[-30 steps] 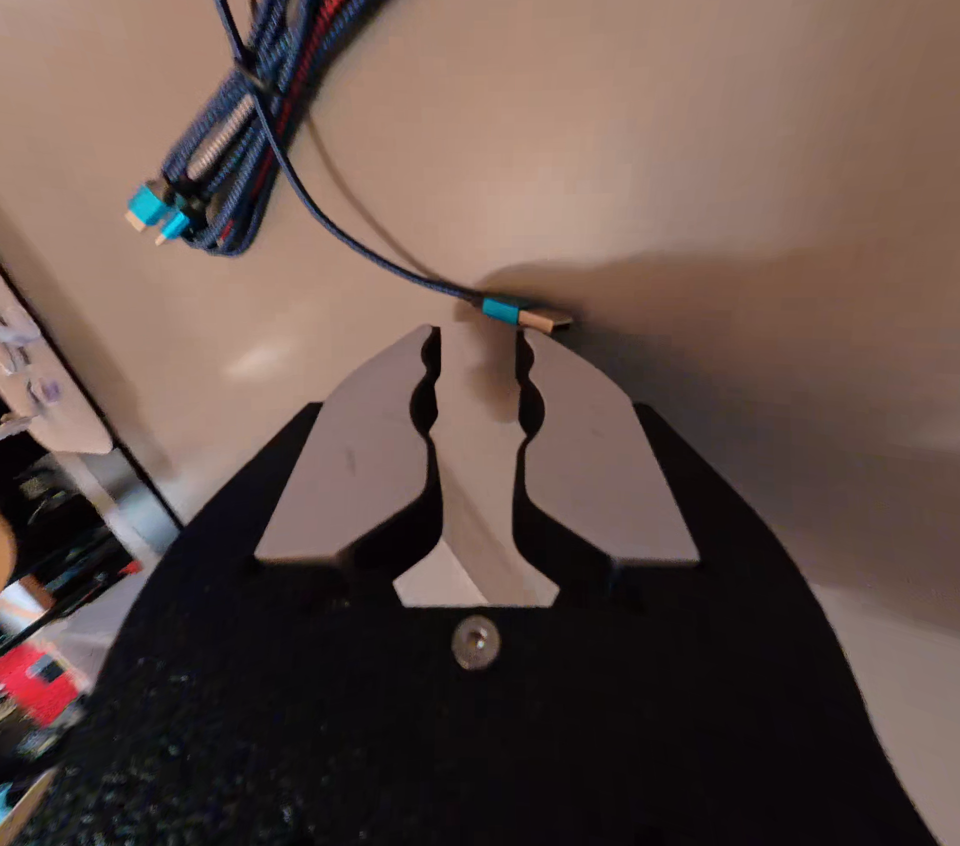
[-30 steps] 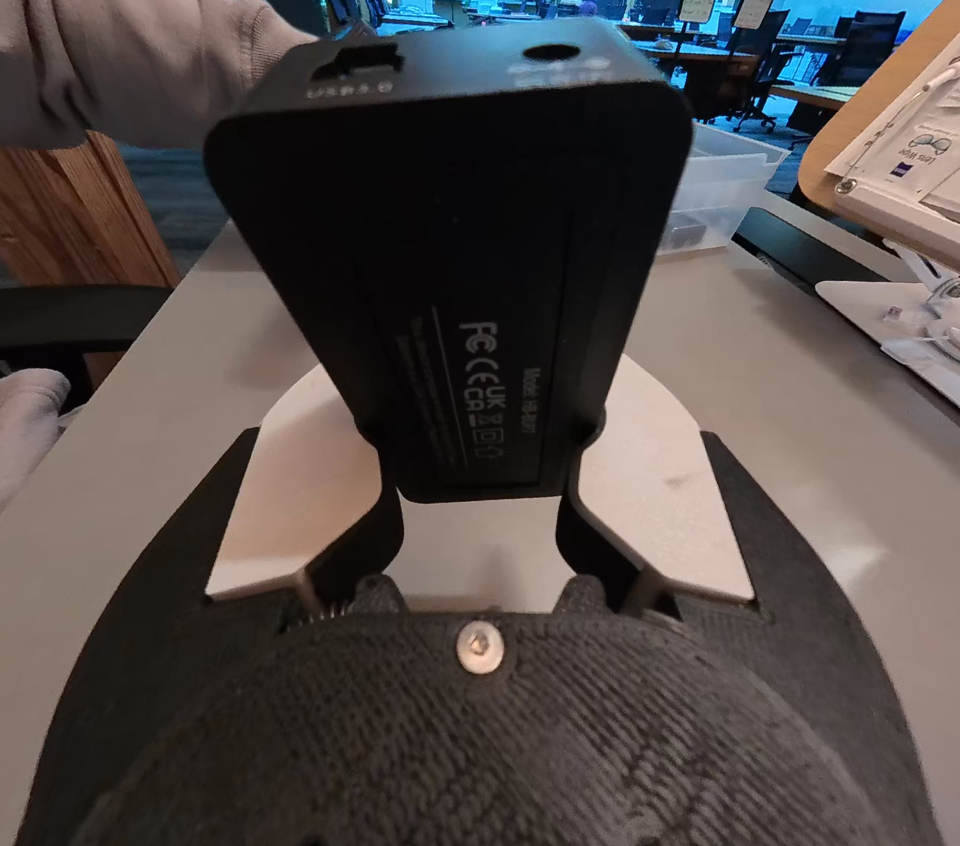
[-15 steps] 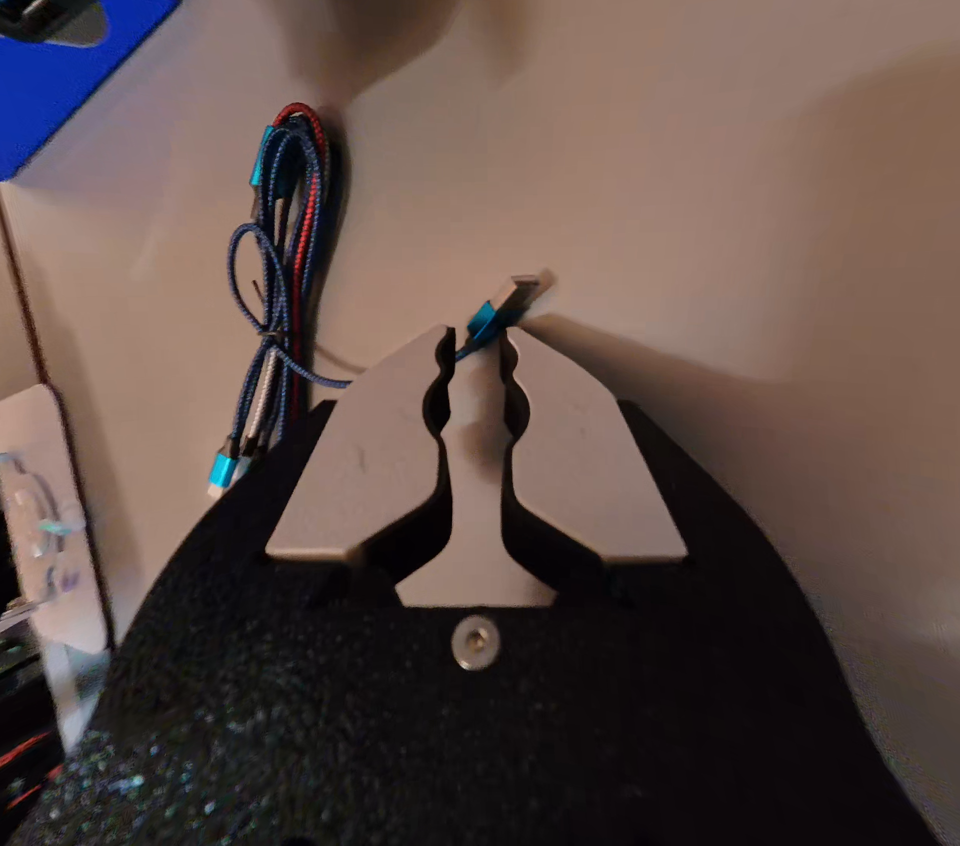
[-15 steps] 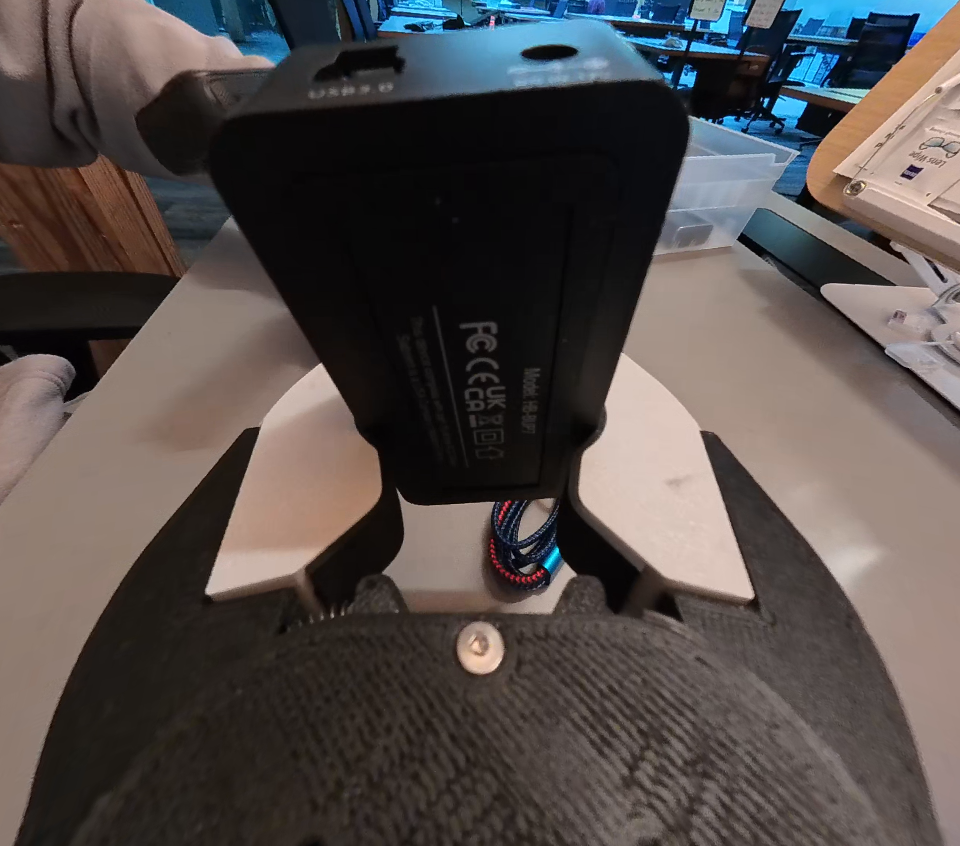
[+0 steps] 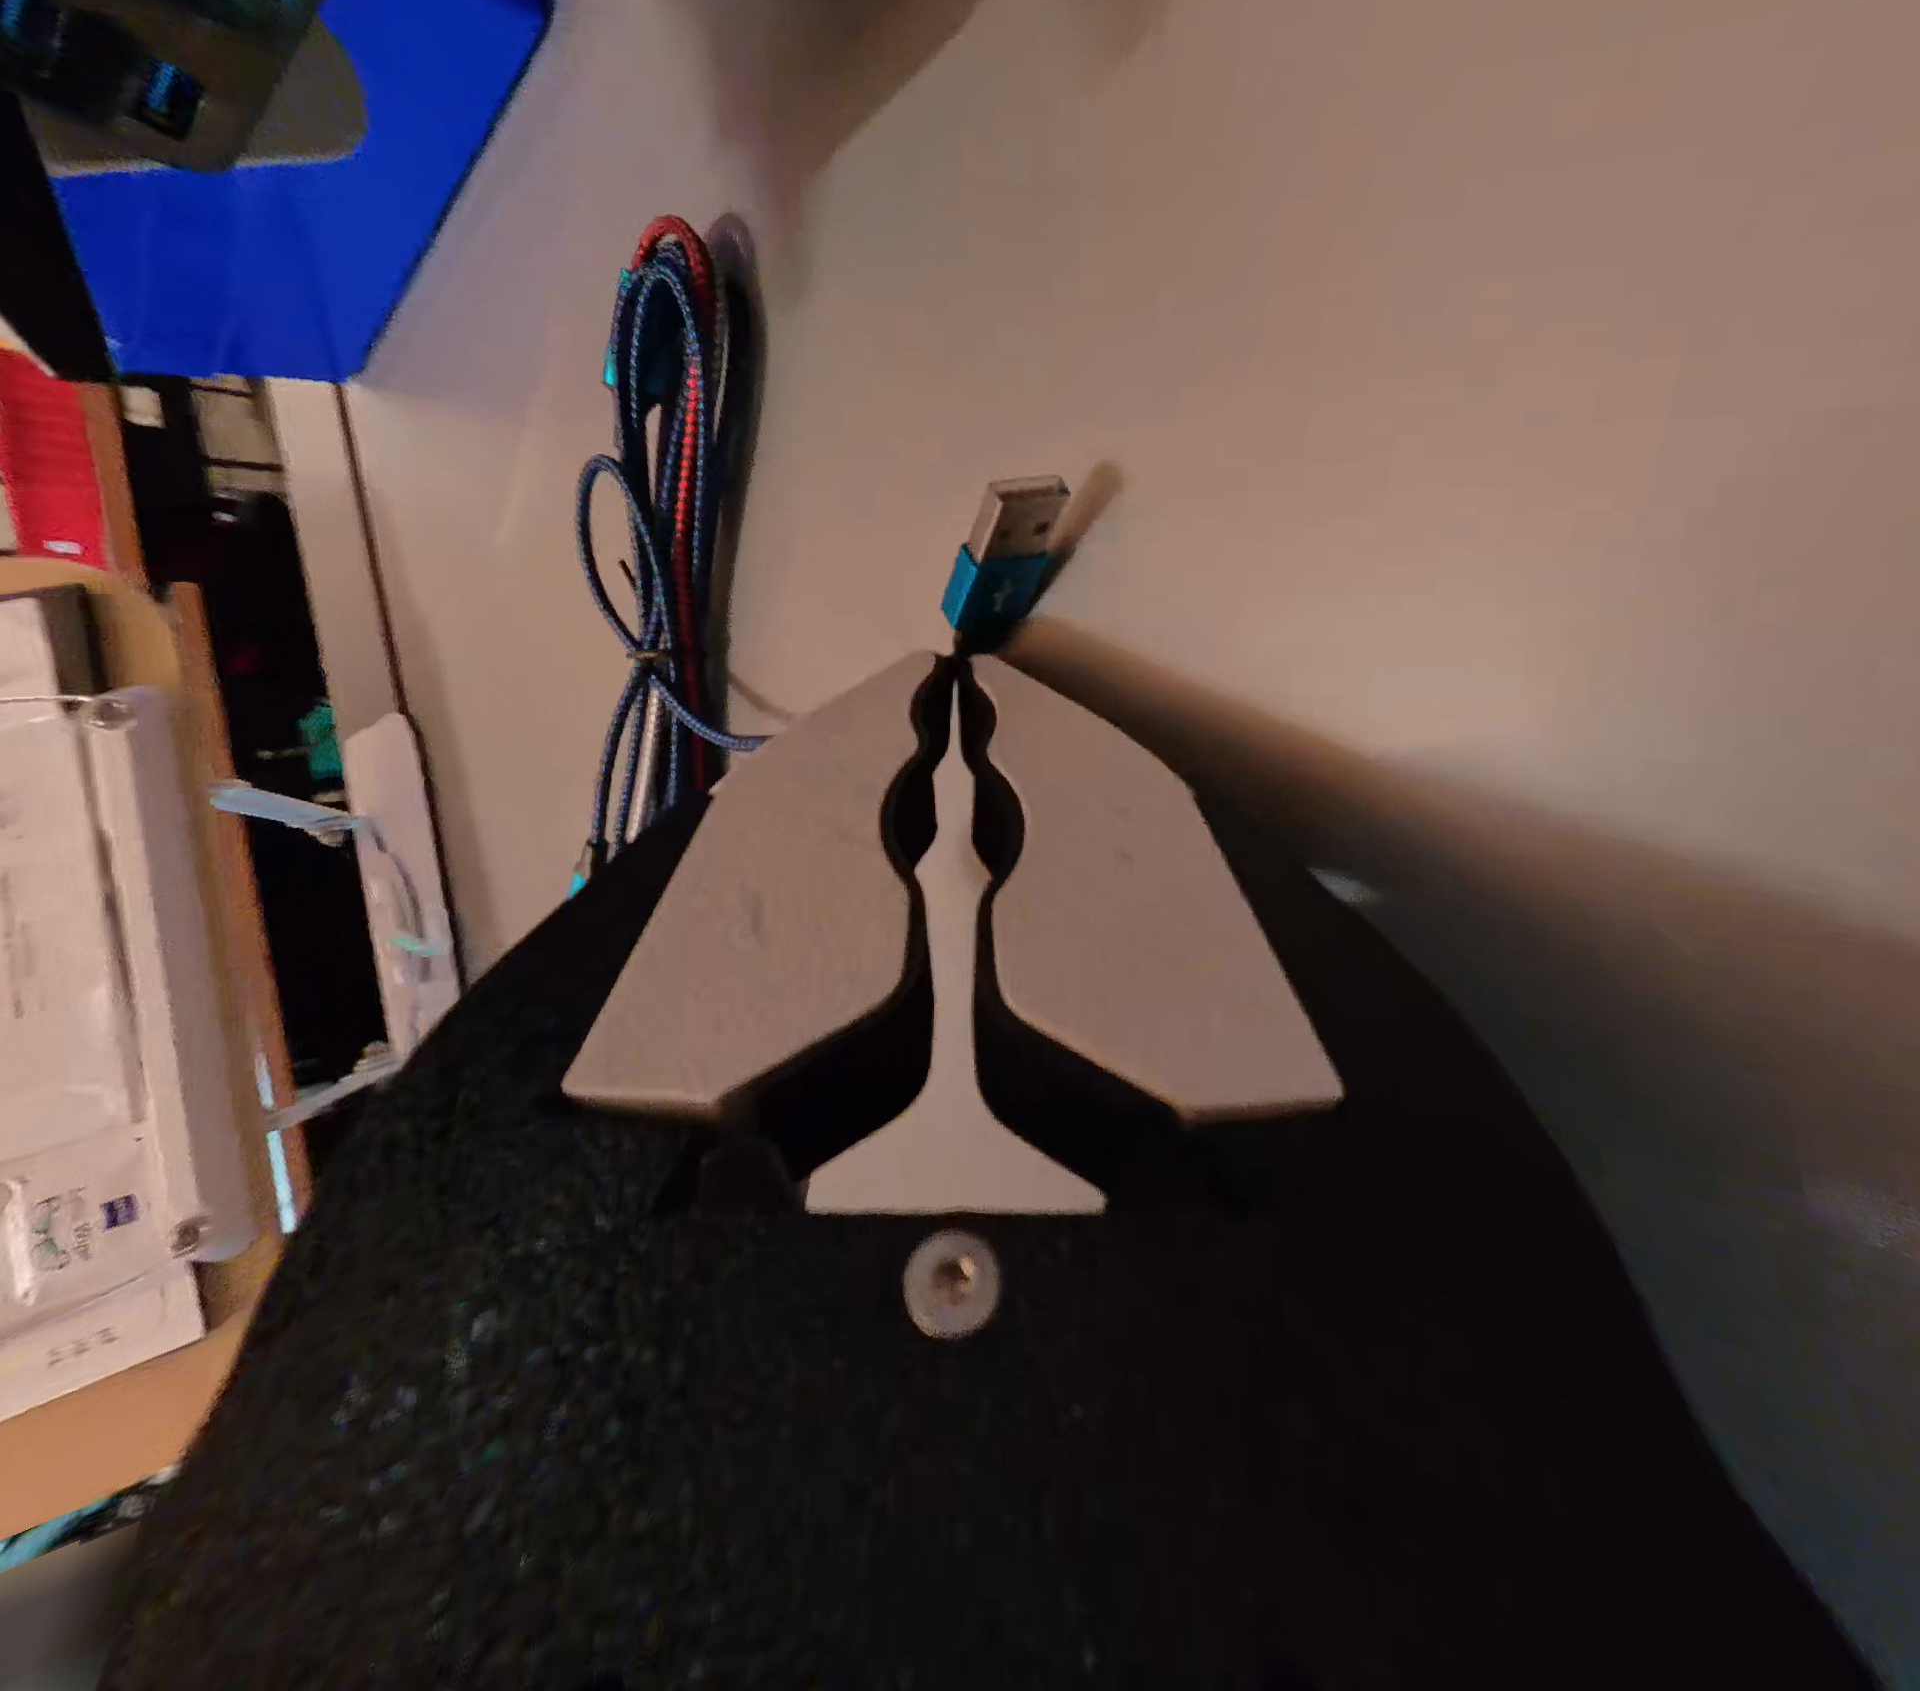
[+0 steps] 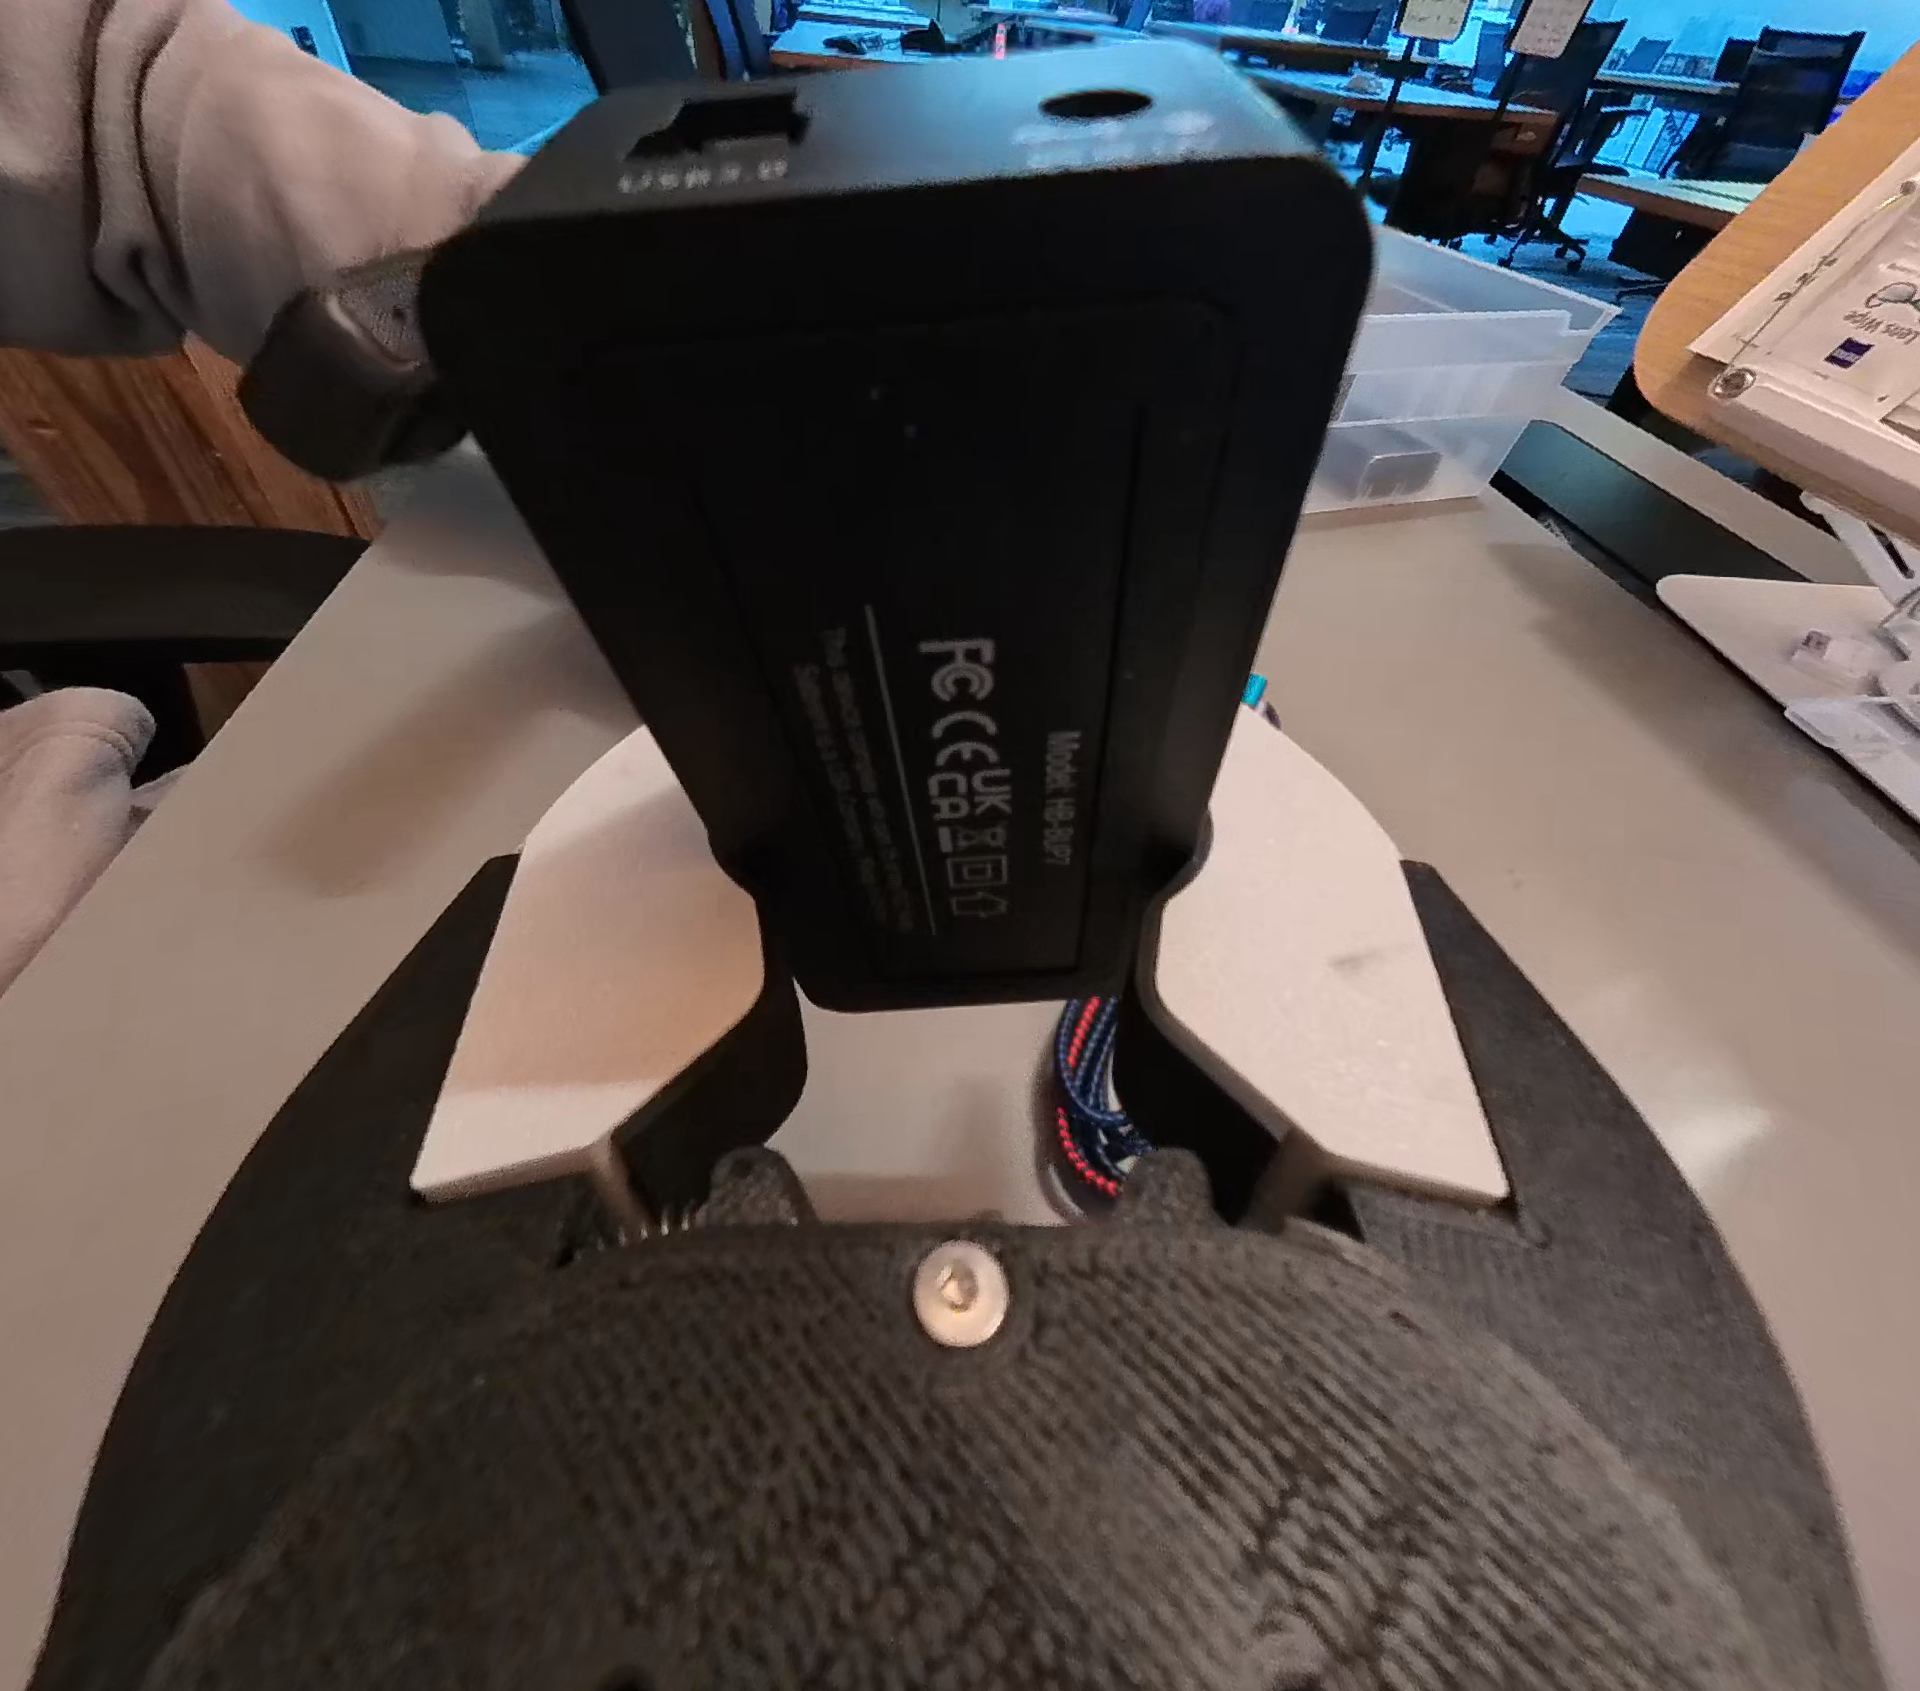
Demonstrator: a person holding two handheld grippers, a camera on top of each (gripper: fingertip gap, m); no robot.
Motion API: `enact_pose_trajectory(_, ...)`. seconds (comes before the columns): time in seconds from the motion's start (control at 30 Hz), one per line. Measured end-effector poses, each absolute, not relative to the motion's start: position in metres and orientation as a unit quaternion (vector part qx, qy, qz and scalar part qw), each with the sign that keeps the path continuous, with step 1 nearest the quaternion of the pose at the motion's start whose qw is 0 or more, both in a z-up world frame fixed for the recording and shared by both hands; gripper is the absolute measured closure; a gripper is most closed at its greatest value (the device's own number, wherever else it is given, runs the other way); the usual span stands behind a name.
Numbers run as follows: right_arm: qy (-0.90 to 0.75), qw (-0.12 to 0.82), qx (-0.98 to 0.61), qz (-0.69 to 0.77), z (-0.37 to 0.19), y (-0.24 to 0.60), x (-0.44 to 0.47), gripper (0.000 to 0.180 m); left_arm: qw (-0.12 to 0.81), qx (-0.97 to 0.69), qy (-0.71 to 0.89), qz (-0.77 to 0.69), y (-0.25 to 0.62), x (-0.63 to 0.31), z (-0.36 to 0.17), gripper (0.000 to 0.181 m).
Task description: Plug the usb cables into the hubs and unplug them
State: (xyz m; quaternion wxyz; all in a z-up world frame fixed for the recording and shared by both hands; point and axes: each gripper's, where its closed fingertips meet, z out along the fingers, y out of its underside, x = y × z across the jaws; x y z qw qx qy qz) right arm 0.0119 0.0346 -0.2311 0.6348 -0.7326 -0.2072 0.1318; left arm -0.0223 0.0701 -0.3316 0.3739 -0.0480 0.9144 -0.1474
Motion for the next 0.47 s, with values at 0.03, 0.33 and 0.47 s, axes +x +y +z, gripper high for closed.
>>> enact_pose_trajectory(0.03,-0.209,0.634,-0.733,0.131,-0.231,0.035,0.012,0.104,0.358,-0.056,0.920,-0.150,0.069,-0.024,-0.331,0.176)
enact_pose_trajectory(0.33,-0.212,0.631,-0.734,0.136,-0.233,0.035,0.009,0.104,0.240,-0.089,0.940,-0.225,0.052,-0.032,-0.328,0.155)
enact_pose_trajectory(0.47,-0.213,0.632,-0.733,0.132,-0.233,0.035,0.010,0.104,0.235,-0.143,0.922,-0.273,0.048,-0.021,-0.330,0.164)
